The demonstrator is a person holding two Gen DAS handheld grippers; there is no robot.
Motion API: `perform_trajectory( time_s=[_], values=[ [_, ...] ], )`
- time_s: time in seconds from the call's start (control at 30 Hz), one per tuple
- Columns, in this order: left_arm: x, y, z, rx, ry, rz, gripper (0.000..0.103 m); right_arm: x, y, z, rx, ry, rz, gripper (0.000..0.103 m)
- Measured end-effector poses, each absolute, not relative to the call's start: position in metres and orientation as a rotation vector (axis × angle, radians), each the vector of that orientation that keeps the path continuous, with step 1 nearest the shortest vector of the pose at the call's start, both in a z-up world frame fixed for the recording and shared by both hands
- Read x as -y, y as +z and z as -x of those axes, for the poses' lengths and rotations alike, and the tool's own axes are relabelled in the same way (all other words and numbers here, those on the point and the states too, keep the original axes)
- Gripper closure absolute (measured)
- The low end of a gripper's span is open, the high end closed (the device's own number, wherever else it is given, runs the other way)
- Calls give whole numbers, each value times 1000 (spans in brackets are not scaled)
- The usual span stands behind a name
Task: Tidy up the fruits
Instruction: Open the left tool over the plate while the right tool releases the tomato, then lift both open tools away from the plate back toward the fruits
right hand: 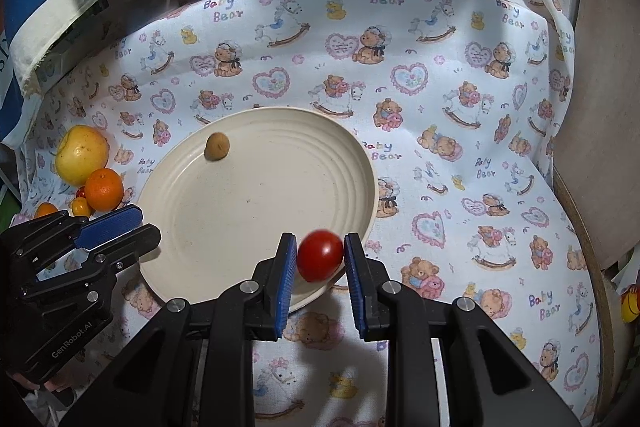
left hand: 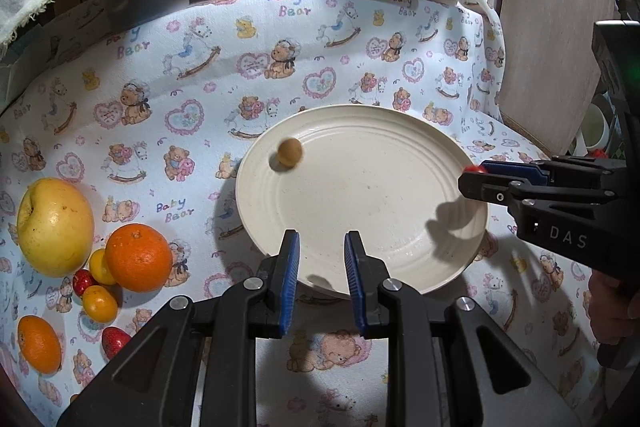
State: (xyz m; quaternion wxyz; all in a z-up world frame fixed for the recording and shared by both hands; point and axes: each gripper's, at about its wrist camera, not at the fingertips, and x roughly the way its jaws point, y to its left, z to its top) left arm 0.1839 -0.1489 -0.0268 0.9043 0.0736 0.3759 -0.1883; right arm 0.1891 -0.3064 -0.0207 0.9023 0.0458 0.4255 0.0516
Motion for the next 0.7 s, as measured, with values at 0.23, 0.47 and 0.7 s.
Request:
perform_trajectory(
  time_s=[0.23,0.47,0.7],
  values=[
    [148,-24,-182,-759,-370,-153,66,311,-14,-184,-835,109,-132,62],
    [136,1,-171,-678,-347,-139,52,319,3,-174,-729,109,-173,55],
    [107,42,-140,-482,-285,-128,17,313,19,-162,-623,117,-154,47]
  ],
)
